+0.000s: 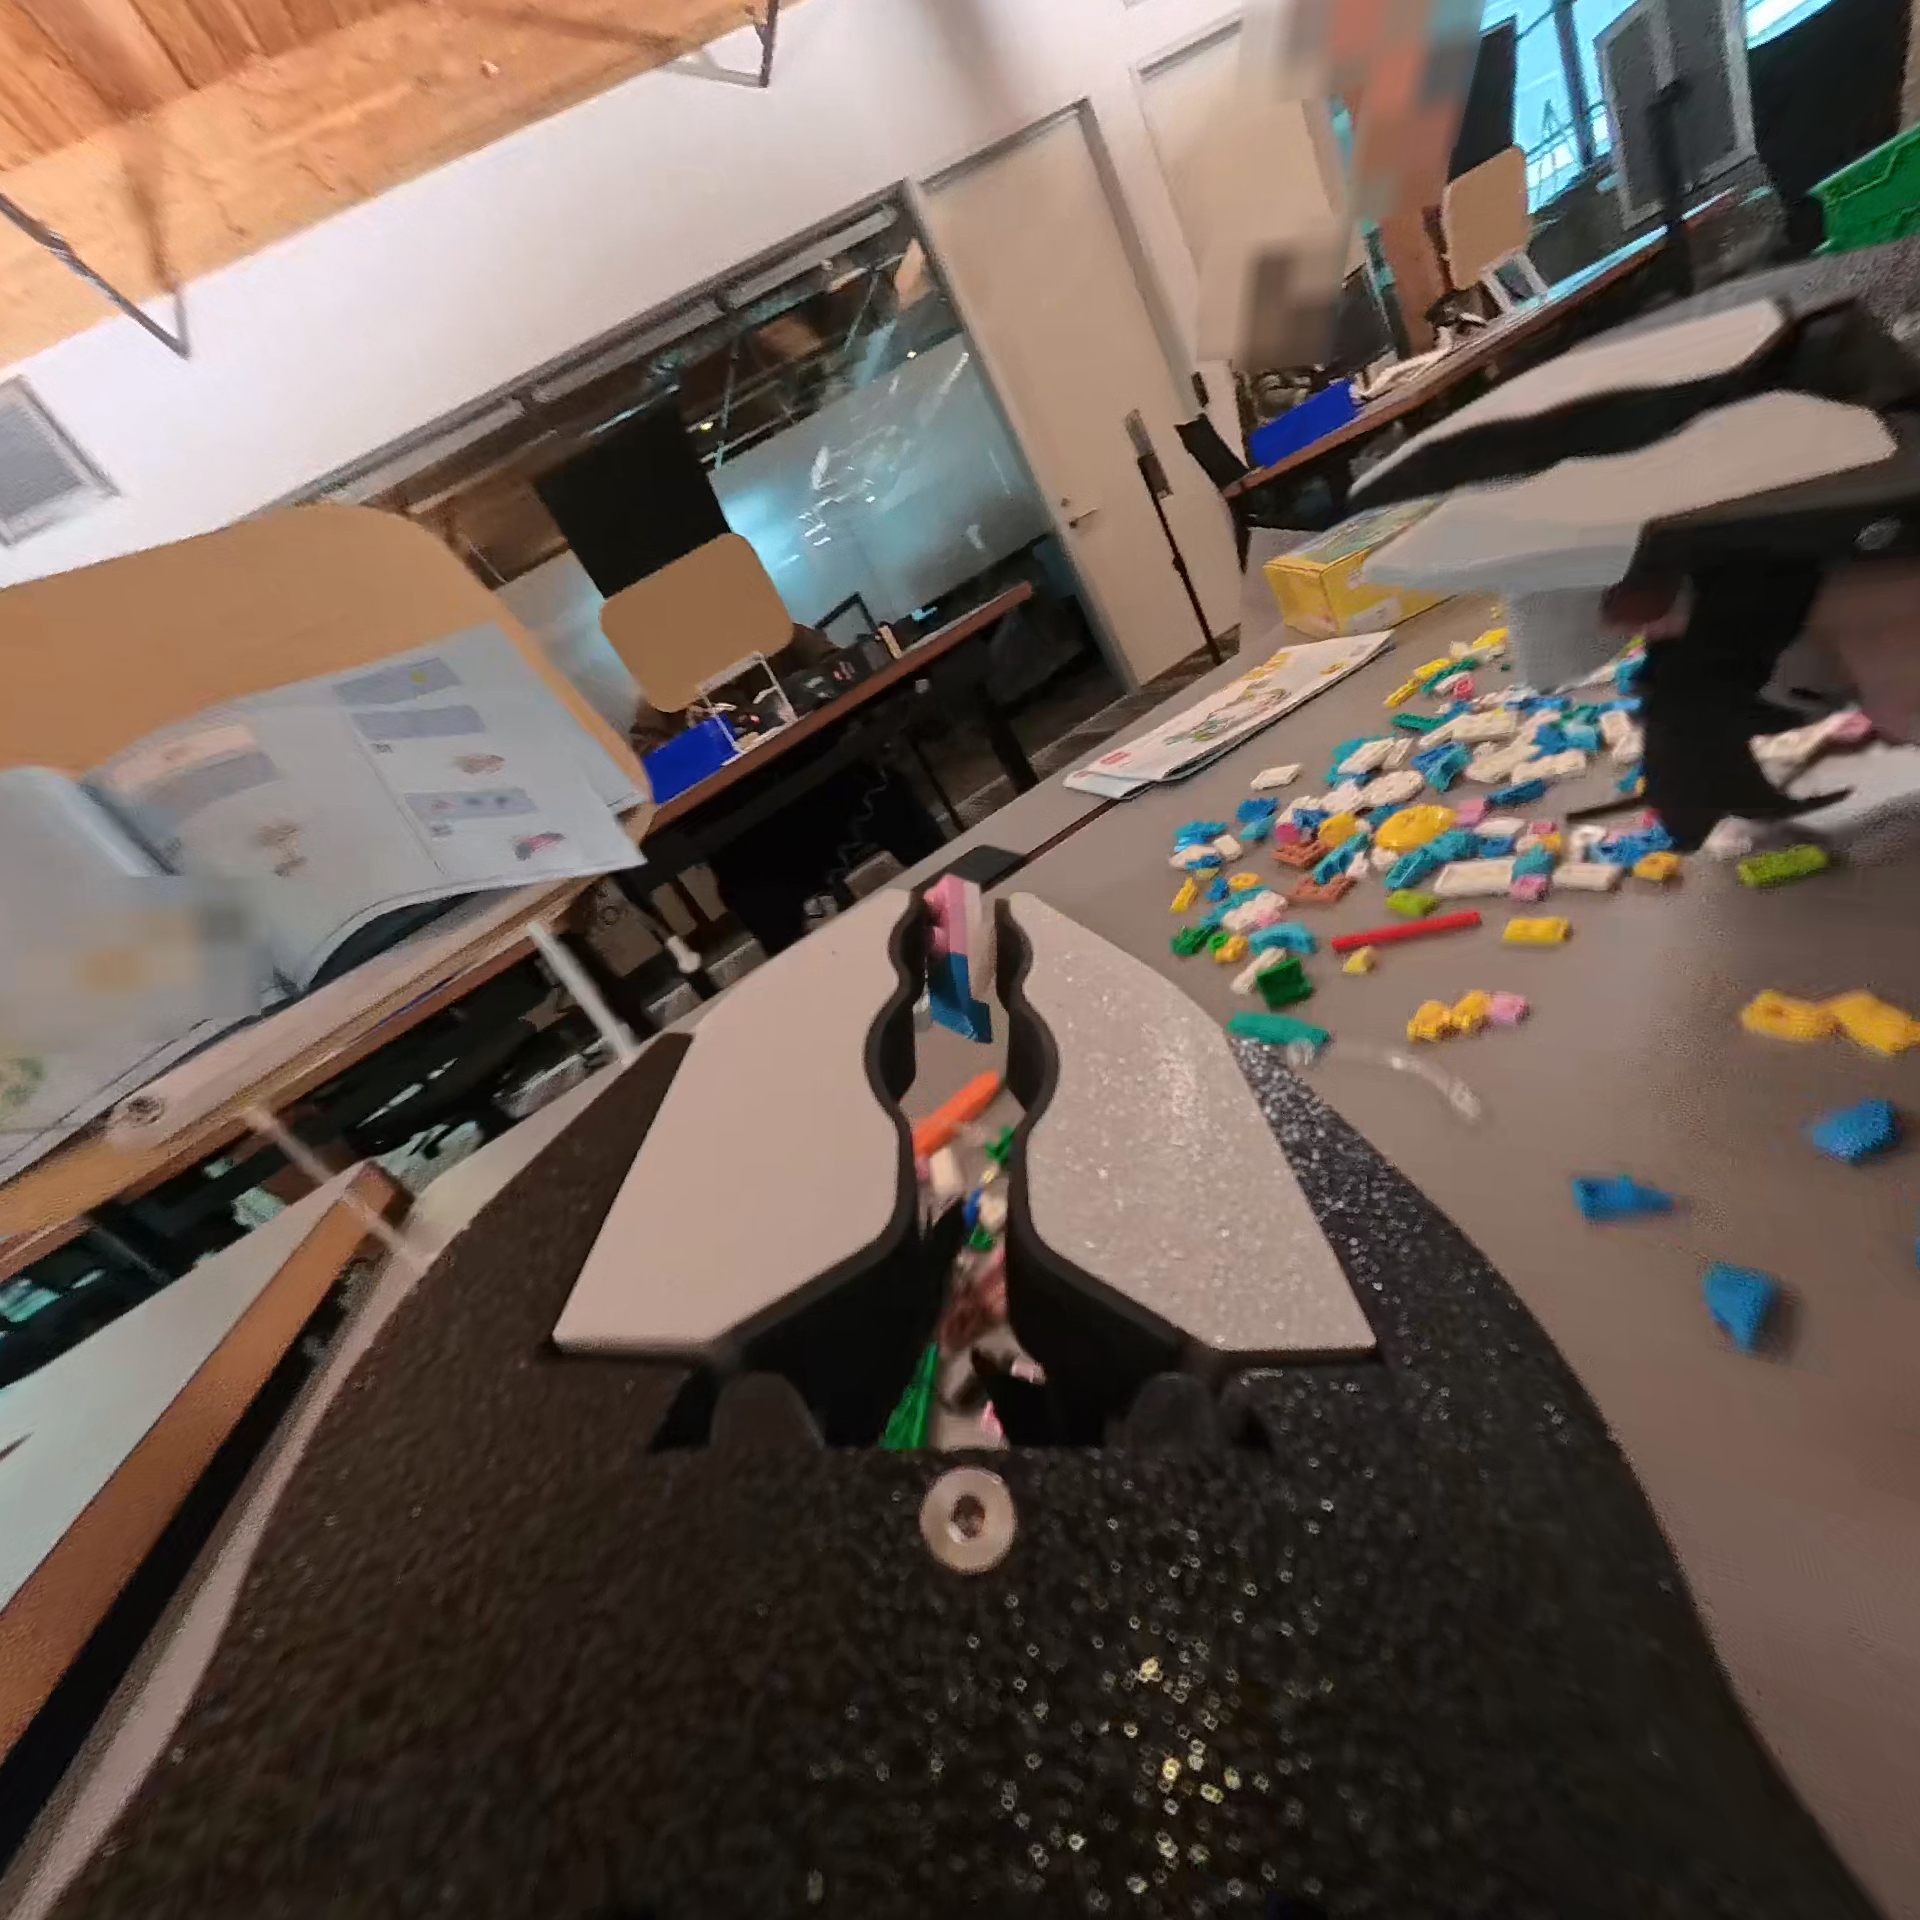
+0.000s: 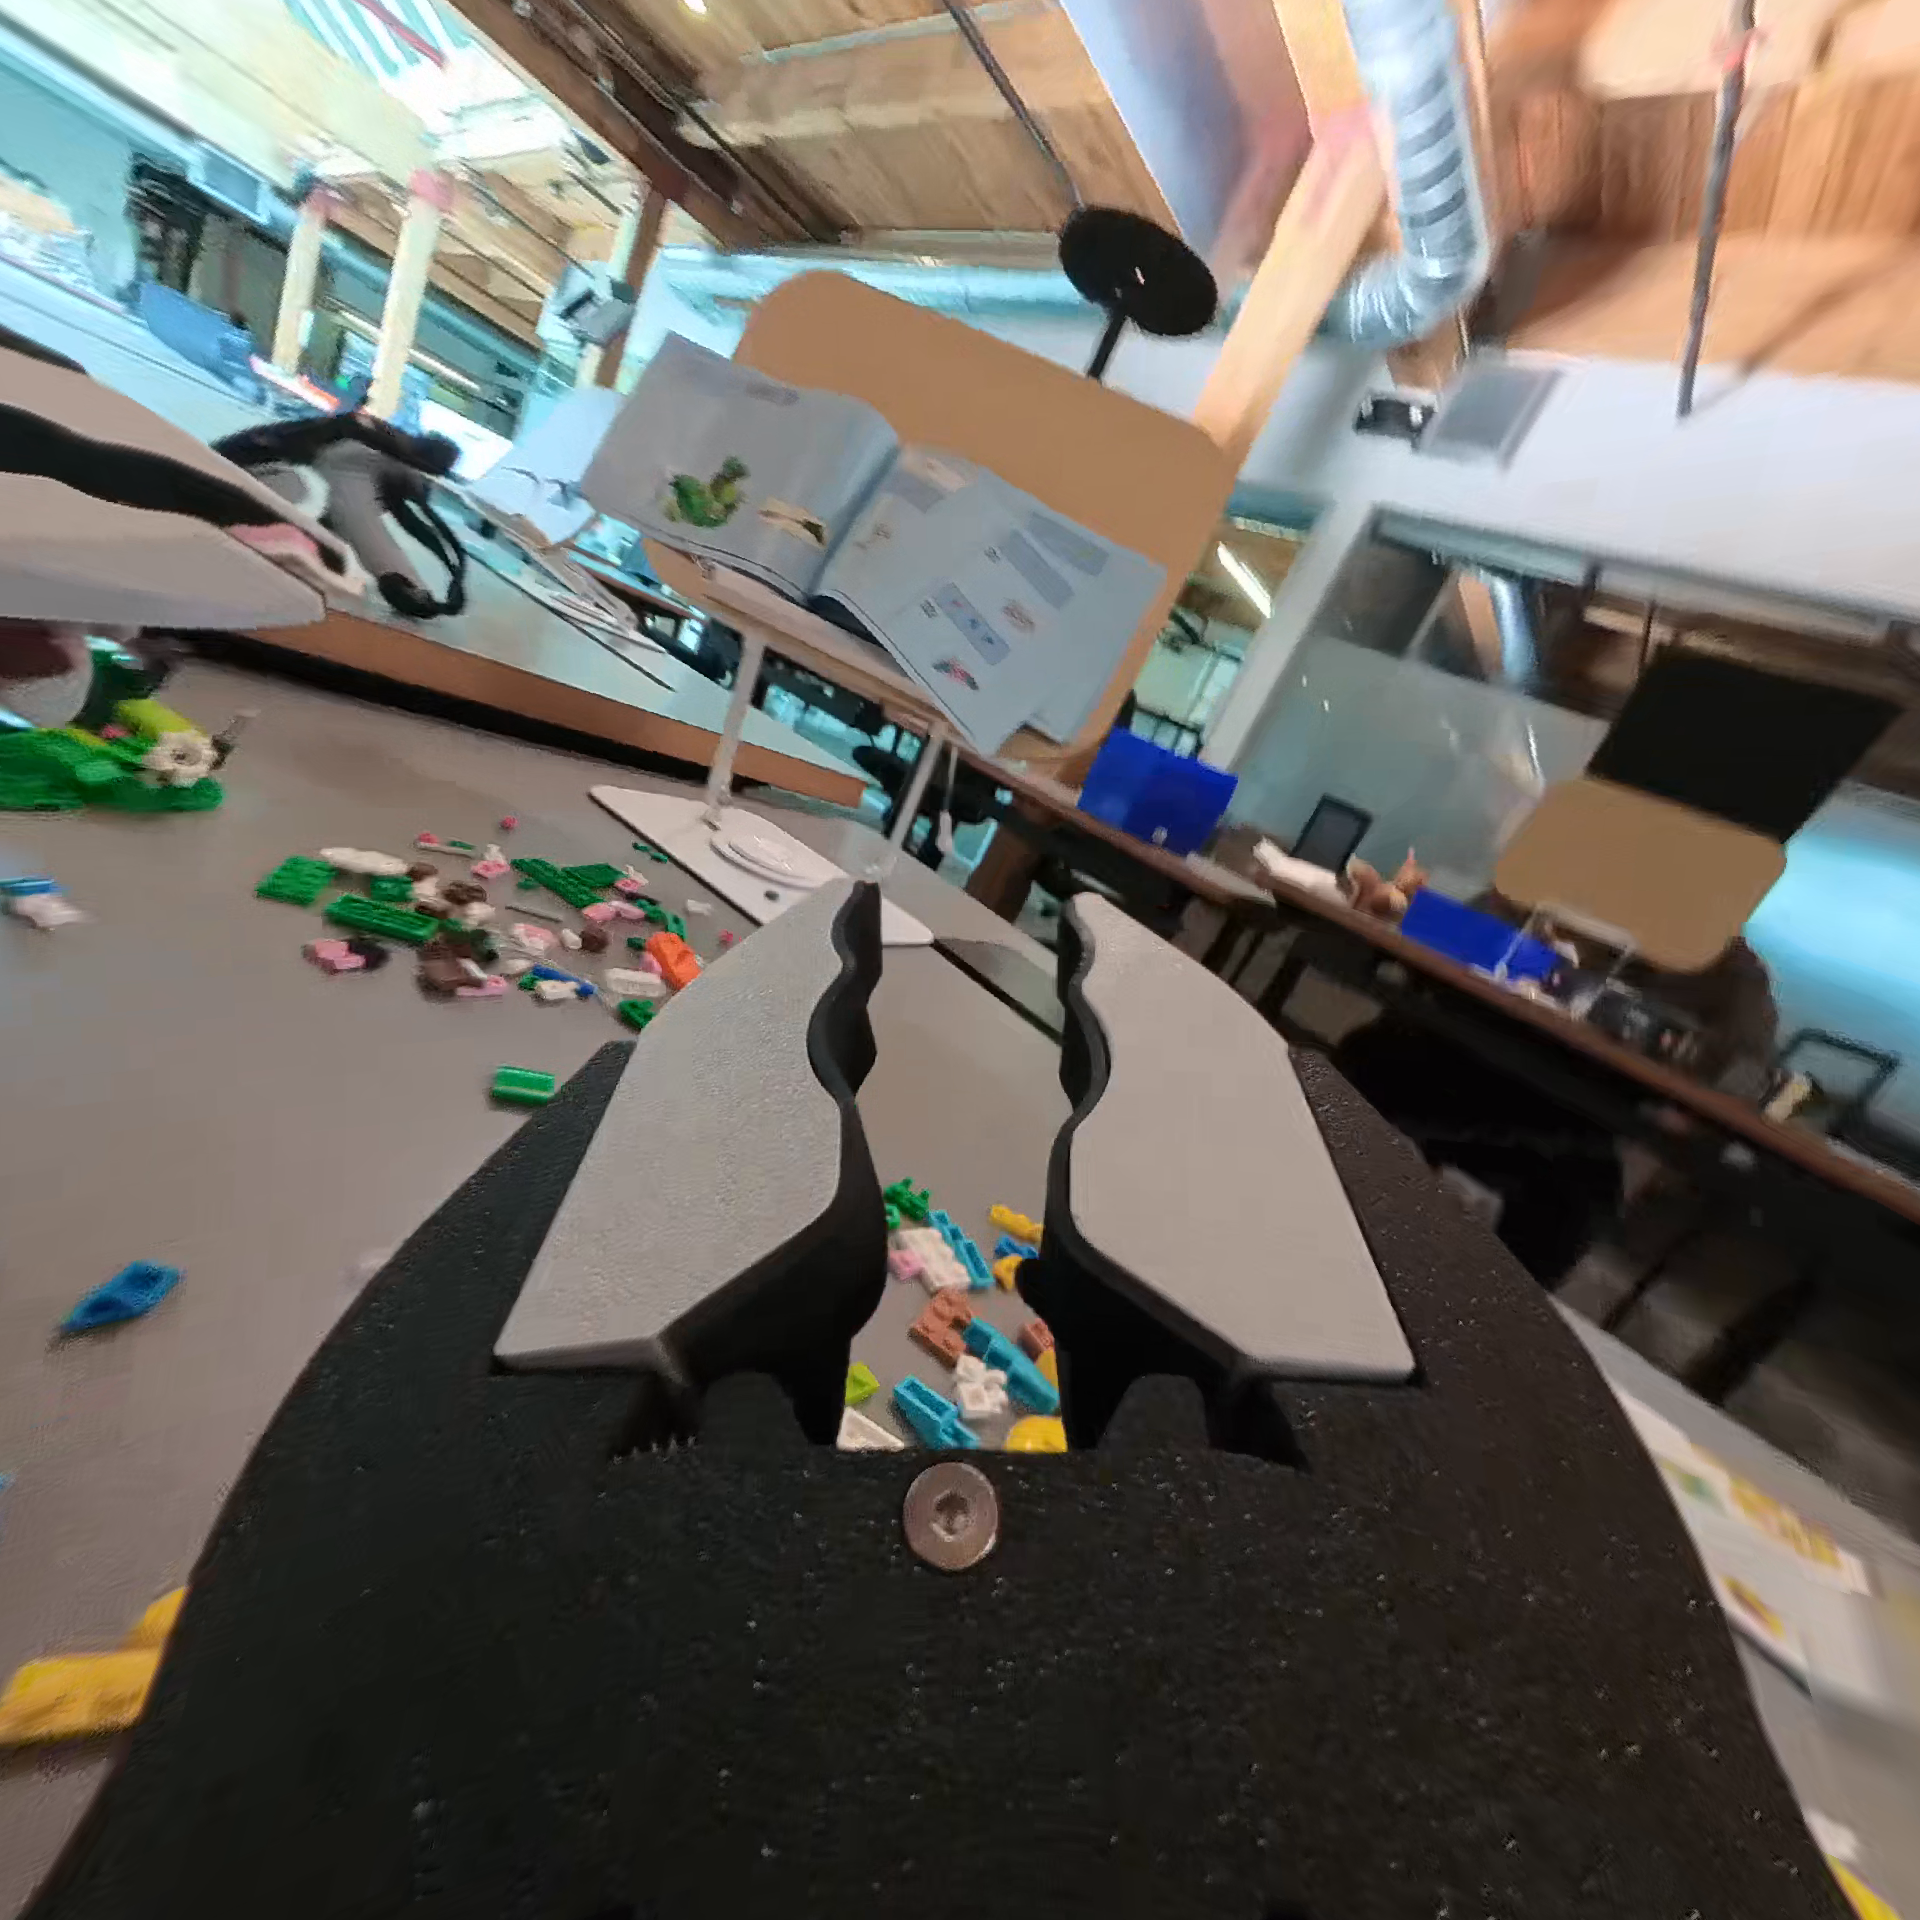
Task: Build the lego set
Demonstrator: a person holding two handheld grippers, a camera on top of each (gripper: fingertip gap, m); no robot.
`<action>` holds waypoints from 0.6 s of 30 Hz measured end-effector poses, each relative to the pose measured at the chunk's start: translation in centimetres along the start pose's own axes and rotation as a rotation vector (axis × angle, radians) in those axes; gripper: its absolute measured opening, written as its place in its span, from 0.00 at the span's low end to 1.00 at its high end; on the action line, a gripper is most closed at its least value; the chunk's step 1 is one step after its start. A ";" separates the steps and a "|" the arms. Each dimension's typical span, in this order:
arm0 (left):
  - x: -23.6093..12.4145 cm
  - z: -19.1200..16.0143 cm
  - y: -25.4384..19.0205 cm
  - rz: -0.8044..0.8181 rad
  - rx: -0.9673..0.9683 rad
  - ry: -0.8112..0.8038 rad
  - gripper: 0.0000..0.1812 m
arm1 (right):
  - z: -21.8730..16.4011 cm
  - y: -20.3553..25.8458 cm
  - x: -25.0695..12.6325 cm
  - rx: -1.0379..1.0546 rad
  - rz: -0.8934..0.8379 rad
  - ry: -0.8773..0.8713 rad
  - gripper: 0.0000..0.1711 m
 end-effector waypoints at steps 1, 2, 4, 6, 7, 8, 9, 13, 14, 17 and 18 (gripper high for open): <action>1.4 0.6 -0.3 -0.039 -0.005 0.015 0.07 | -0.3 -0.5 0.6 0.006 -0.024 0.025 0.19; 3.0 1.0 -0.9 -0.109 -0.010 0.050 0.07 | -0.8 -0.9 1.2 -0.029 -0.080 0.043 0.19; 5.7 1.6 -1.7 -0.144 -0.007 0.063 0.07 | -1.2 -1.1 2.0 -0.112 -0.125 0.052 0.19; 8.0 1.6 -2.6 -0.123 0.026 0.052 0.07 | -1.4 -1.1 2.4 -0.118 -0.106 0.068 0.19; 9.0 1.6 -3.4 -0.119 0.089 0.044 0.07 | -1.5 -1.2 2.3 -0.101 -0.104 0.067 0.19; 9.8 1.5 -4.1 -0.092 0.156 0.031 0.07 | -1.4 -1.3 2.1 -0.083 -0.098 0.050 0.18; 10.4 1.5 -4.8 -0.096 0.210 0.000 0.07 | -1.3 -1.4 1.8 -0.071 -0.097 0.024 0.17; 10.7 1.9 -6.6 -0.232 0.302 -0.101 0.07 | -1.2 -1.6 1.3 0.009 -0.057 -0.019 0.16; 10.3 1.7 -6.4 -0.233 0.286 -0.120 0.07 | -1.3 -1.7 1.2 0.031 -0.037 -0.020 0.16; 9.7 1.6 -5.7 -0.282 0.162 -0.126 0.07 | -1.3 -1.7 0.6 0.069 -0.016 -0.029 0.16; 9.4 1.4 -5.4 -0.278 0.148 -0.116 0.07 | -1.3 -1.6 0.4 0.077 -0.015 -0.020 0.15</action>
Point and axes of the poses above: each gripper's, where its closed fingertips meet, x out along the fingers, z out of its top, y = z × x across the jaws, the point moved 8 cm from there along -x, back along the fingers, and after that the axes turned 15 degrees about y, right-handed, at the moved point
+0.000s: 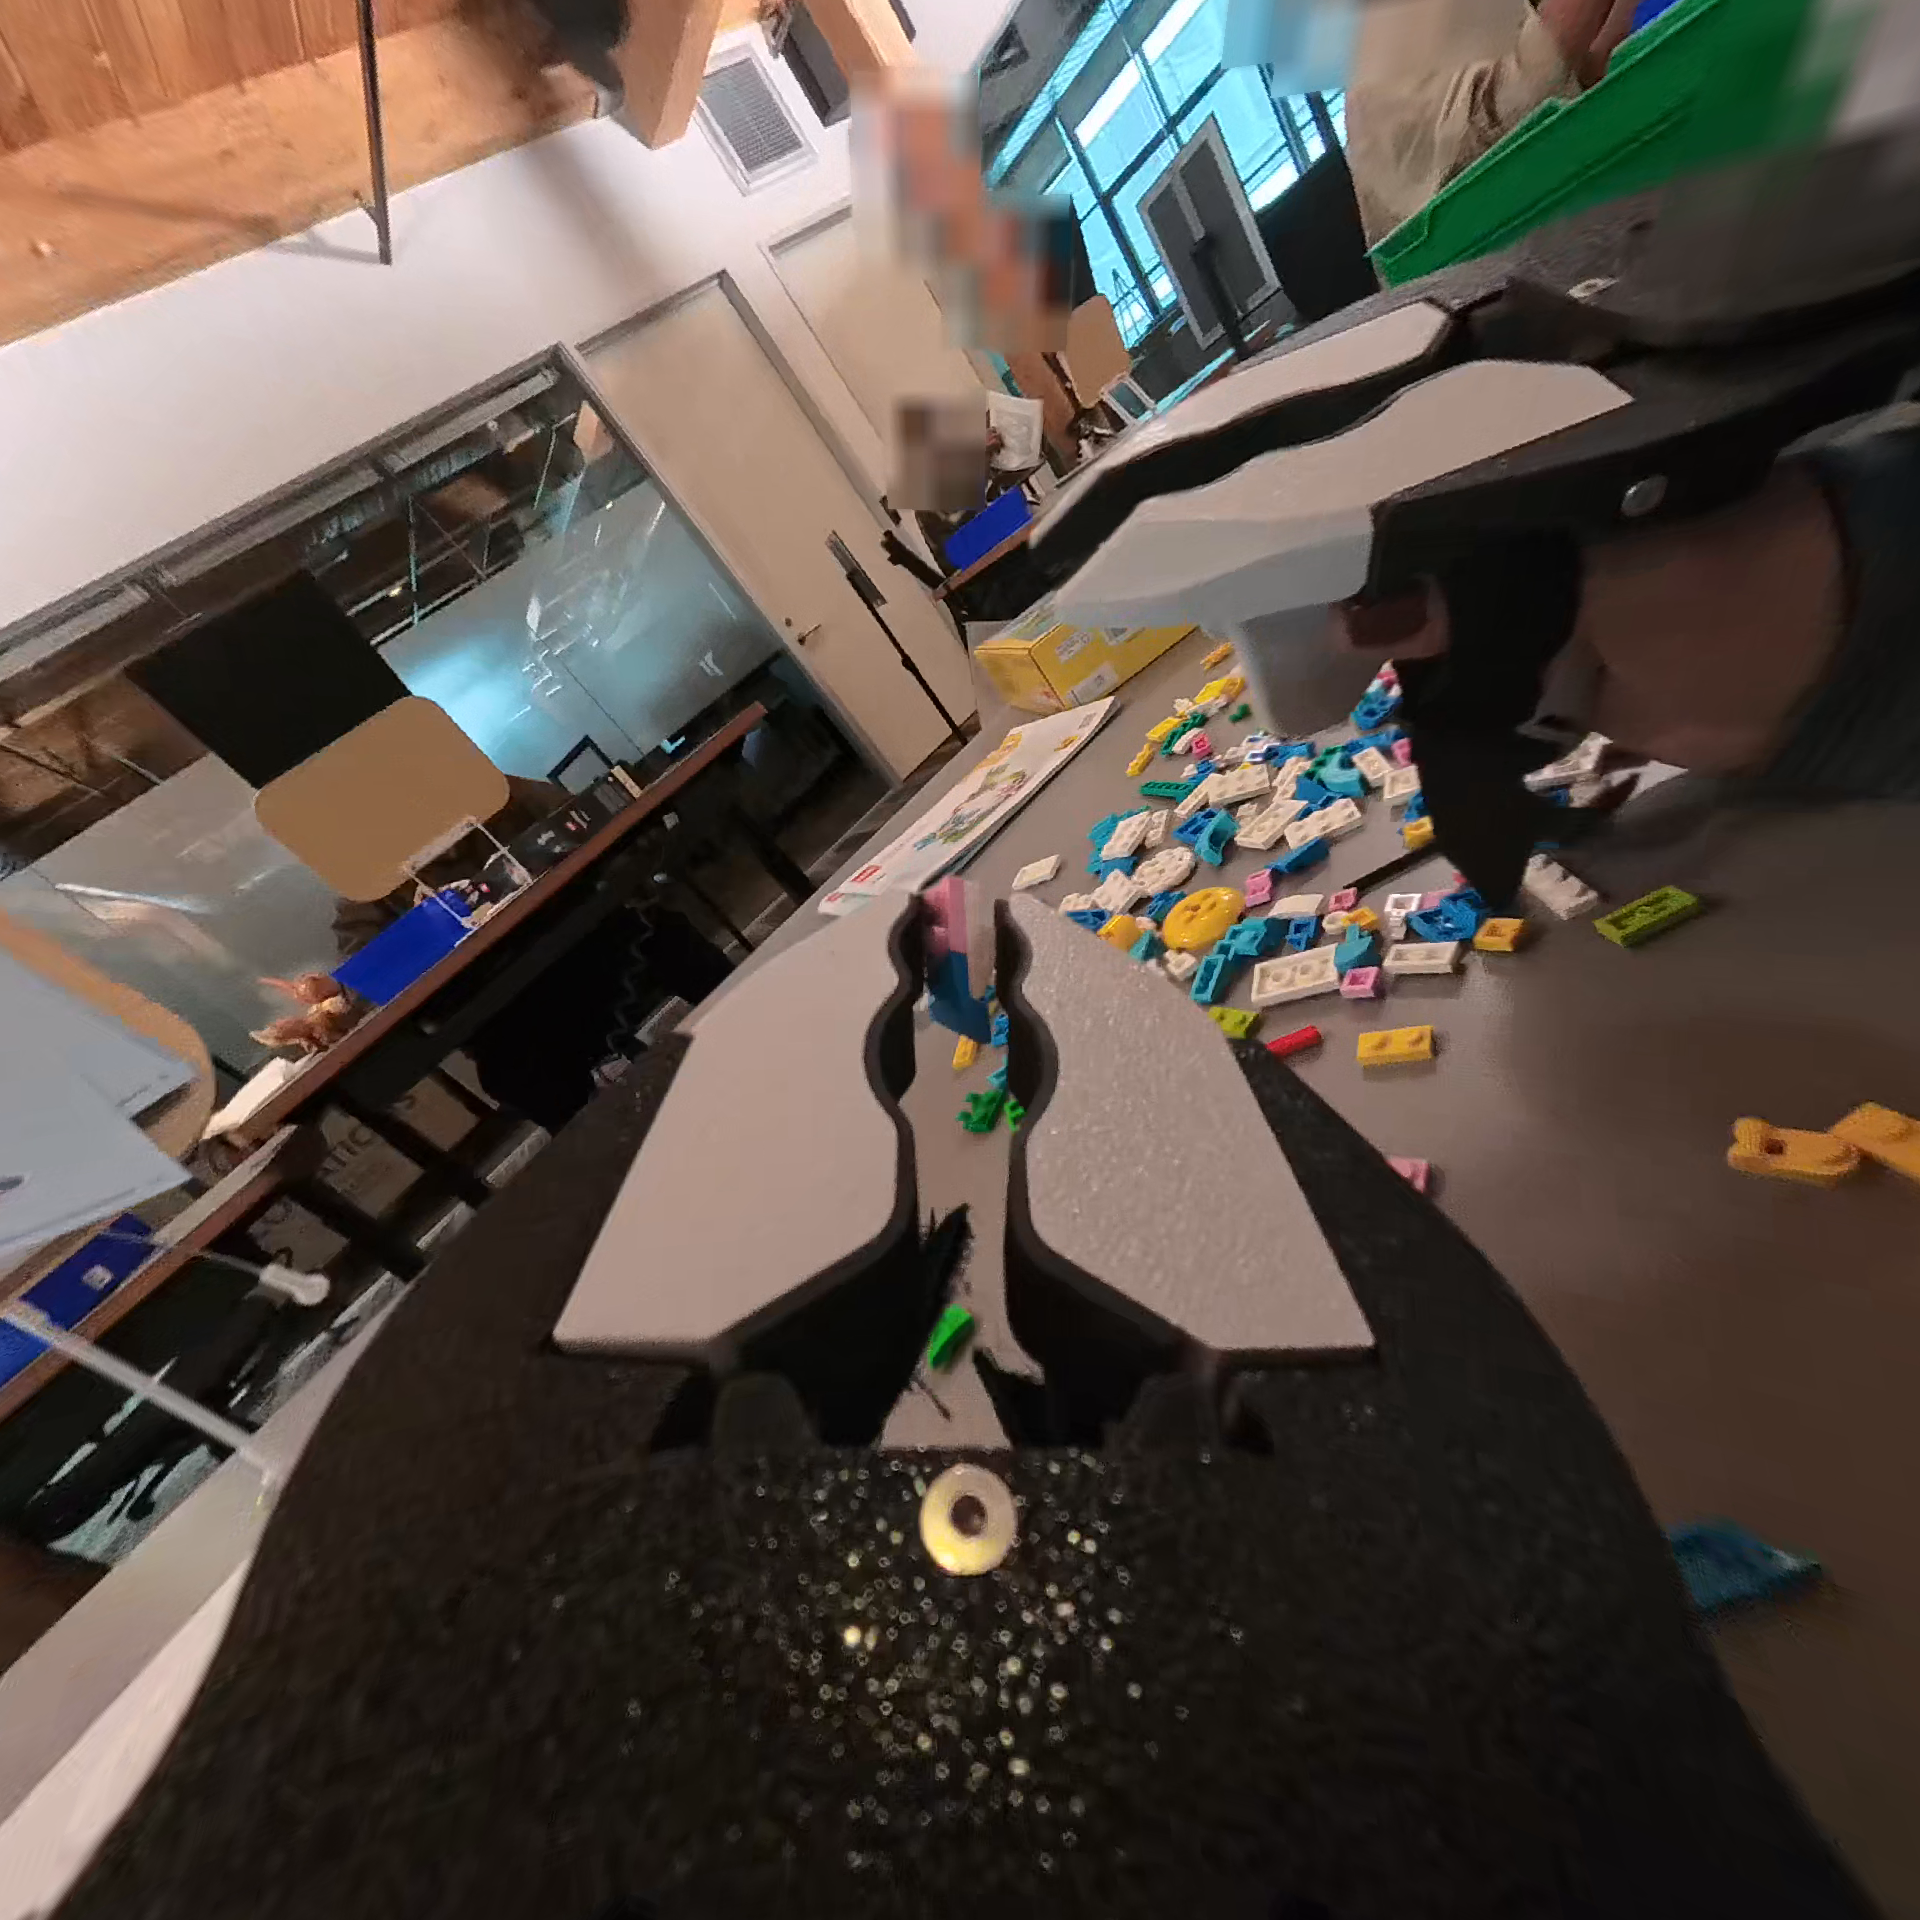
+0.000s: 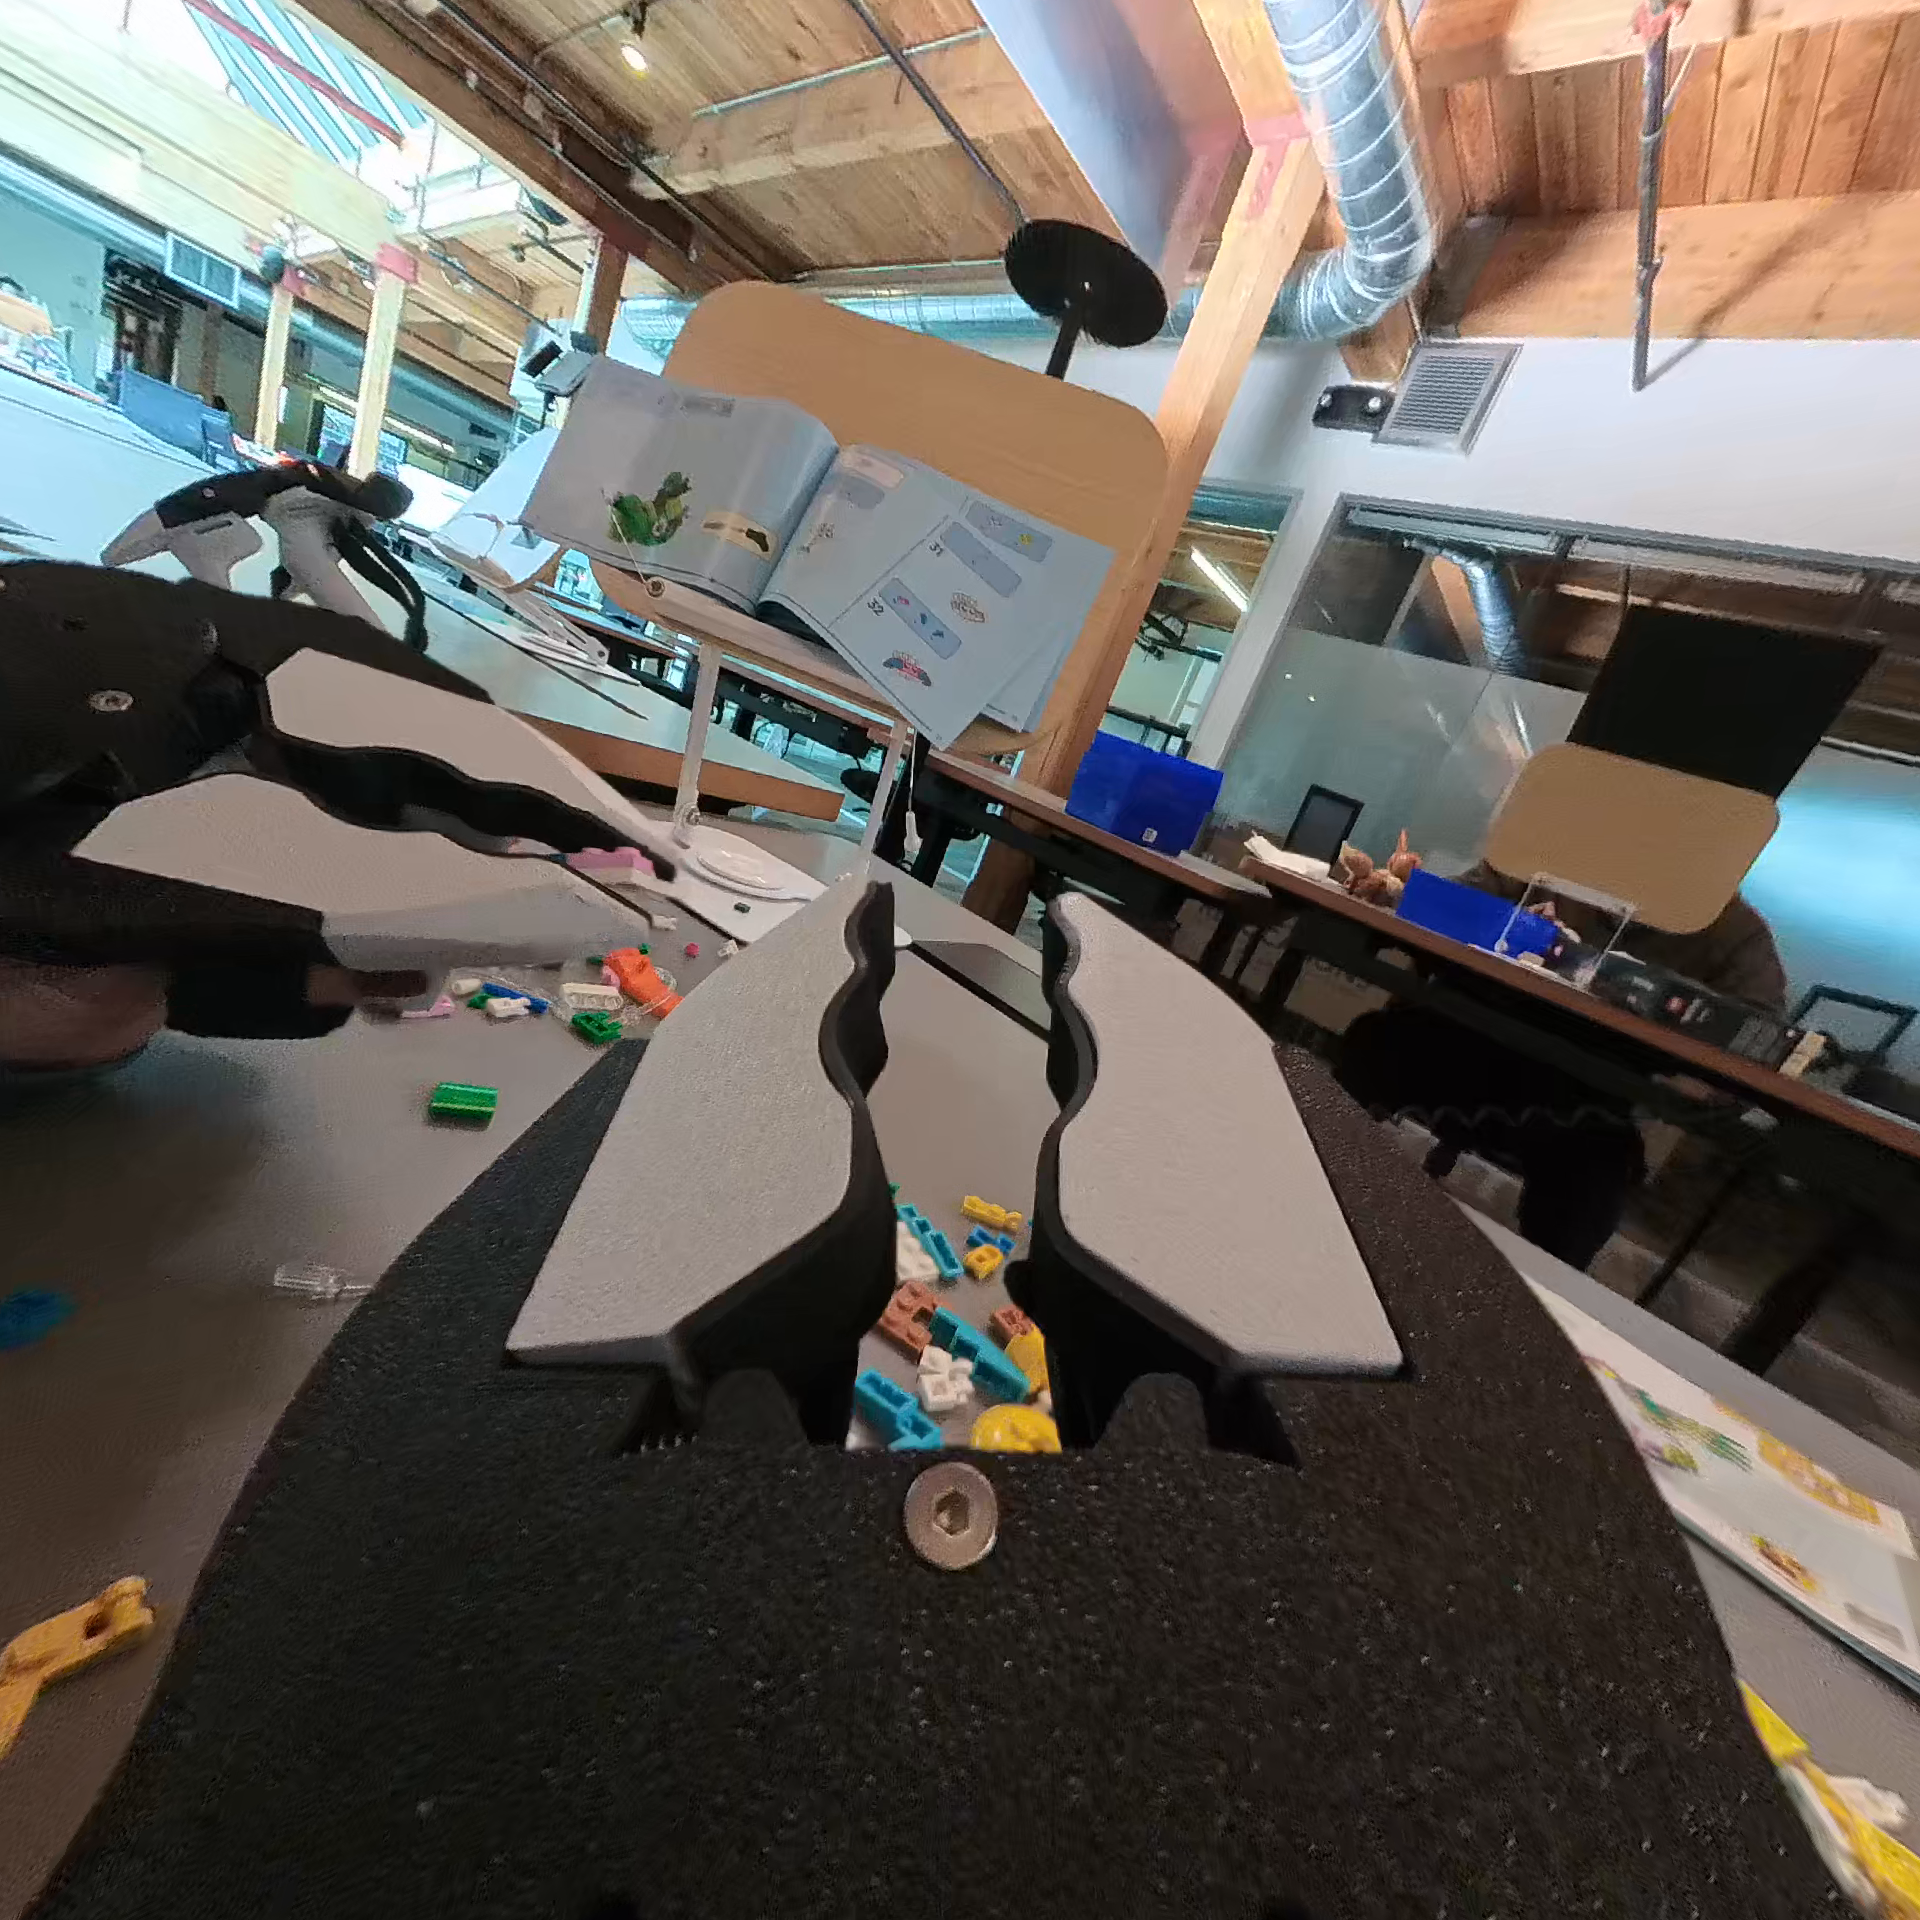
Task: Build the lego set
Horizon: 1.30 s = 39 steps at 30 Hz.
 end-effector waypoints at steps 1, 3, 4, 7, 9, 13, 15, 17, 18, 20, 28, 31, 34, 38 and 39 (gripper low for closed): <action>-0.4 -0.1 0.2 0.009 -0.010 -0.015 0.07 | 0.0 0.0 -0.2 0.001 -0.008 0.003 0.15; -0.7 -0.2 0.3 0.009 -0.022 -0.024 0.07 | 0.0 0.3 -0.2 -0.014 -0.017 0.017 0.15; -0.5 -0.2 0.1 -0.012 -0.012 -0.011 0.06 | 0.0 0.5 -0.2 -0.031 -0.014 0.028 0.15; -0.4 -0.2 -0.1 -0.028 0.003 -0.003 0.06 | 0.0 0.9 -0.1 -0.078 -0.005 0.031 0.14; -0.3 -0.3 0.0 -0.033 -0.016 -0.002 0.06 | 0.1 1.0 -0.1 -0.088 0.005 0.024 0.14; -0.1 -0.2 0.0 -0.034 -0.026 -0.008 0.07 | 0.1 1.1 -0.3 -0.097 0.021 0.016 0.13; -0.2 0.0 -0.2 -0.040 -0.007 -0.023 0.07 | 0.1 1.2 -0.3 -0.105 0.025 0.017 0.13; -0.3 0.2 -0.5 -0.049 0.021 -0.042 0.07 | 0.1 1.3 -0.4 -0.108 0.036 0.015 0.13; -0.3 0.2 -0.6 -0.044 0.032 -0.044 0.07 | 0.1 1.4 -0.4 -0.109 0.040 0.012 0.13; -0.3 0.1 -0.4 -0.045 0.021 -0.042 0.07 | 0.1 1.5 -0.4 -0.115 0.050 0.009 0.11; -0.3 0.0 -0.3 -0.090 -0.021 -0.030 0.07 | 0.5 2.5 -0.6 -0.207 0.060 -0.006 0.08; -0.2 -0.2 0.2 -0.106 -0.077 -0.034 0.07 | 1.0 3.2 -1.0 -0.285 0.073 -0.061 0.06; -0.5 -0.2 1.0 -0.079 -0.062 -0.057 0.07 | 0.9 2.9 -0.9 -0.280 0.056 -0.037 0.06; -2.1 0.9 1.5 -0.052 0.042 -0.079 0.07 | 0.8 2.9 -0.9 -0.282 0.067 -0.034 0.06; -2.9 1.2 1.6 -0.047 0.054 -0.080 0.07 | 0.8 2.9 -0.9 -0.283 0.069 -0.032 0.06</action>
Point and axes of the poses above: each gripper's, where its closed fingertips meet, x out along the fingers, z out of its top, y = z × x across the jaws, the point moved 8 cm from there along -x, back along the fingers, and after that the axes turned 15 degrees about y, right-handed, at the moved point
